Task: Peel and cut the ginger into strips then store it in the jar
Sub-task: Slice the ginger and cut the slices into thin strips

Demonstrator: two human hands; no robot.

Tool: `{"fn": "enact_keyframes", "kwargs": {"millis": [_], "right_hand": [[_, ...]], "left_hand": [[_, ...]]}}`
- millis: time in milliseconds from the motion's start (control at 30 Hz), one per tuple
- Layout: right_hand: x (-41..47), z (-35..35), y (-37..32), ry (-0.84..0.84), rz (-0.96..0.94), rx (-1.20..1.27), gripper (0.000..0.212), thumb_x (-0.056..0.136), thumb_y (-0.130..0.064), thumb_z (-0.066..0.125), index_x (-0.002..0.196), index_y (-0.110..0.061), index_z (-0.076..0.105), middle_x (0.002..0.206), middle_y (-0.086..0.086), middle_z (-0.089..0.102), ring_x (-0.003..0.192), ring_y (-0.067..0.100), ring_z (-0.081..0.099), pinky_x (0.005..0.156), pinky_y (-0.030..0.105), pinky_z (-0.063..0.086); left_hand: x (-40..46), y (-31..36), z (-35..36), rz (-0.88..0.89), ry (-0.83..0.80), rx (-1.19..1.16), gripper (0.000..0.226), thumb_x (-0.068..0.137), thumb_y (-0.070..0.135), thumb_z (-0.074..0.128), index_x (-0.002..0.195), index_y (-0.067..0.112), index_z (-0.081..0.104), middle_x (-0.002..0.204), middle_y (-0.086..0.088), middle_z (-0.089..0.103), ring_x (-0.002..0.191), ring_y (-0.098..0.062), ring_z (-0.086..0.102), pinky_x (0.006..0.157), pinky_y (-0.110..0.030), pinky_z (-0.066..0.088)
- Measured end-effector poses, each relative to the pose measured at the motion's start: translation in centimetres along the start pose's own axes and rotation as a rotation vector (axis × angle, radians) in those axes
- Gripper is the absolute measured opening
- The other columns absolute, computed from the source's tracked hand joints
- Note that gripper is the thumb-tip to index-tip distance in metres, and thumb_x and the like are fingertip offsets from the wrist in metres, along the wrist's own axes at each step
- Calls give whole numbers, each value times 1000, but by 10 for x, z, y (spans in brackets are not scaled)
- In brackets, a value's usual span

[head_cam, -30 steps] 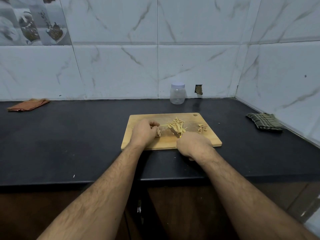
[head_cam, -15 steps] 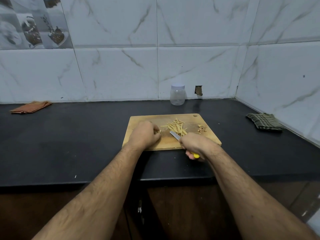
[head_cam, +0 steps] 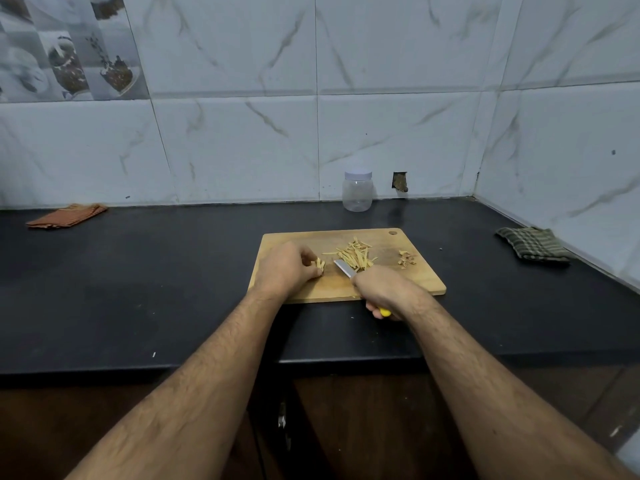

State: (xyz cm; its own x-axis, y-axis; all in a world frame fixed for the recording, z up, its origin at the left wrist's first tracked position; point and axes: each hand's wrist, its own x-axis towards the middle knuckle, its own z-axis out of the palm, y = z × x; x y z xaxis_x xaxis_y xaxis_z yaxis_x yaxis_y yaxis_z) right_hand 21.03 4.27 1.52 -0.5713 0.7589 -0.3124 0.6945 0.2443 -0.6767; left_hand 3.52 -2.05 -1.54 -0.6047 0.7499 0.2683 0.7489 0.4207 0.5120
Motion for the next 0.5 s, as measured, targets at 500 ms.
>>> {"fn": "enact_keyframes", "kwargs": {"millis": [500], "right_hand": [[-4,4,2,88,-40,-205,33,99,-21,41,80,-4,61,54,5,59,42,17,51,58,28,46]], "left_hand": [[-19,26,7,-94,213,-129,16,89,20,68,103,25,76,101,9,73,95,-10,65,83,-25,51]]}}
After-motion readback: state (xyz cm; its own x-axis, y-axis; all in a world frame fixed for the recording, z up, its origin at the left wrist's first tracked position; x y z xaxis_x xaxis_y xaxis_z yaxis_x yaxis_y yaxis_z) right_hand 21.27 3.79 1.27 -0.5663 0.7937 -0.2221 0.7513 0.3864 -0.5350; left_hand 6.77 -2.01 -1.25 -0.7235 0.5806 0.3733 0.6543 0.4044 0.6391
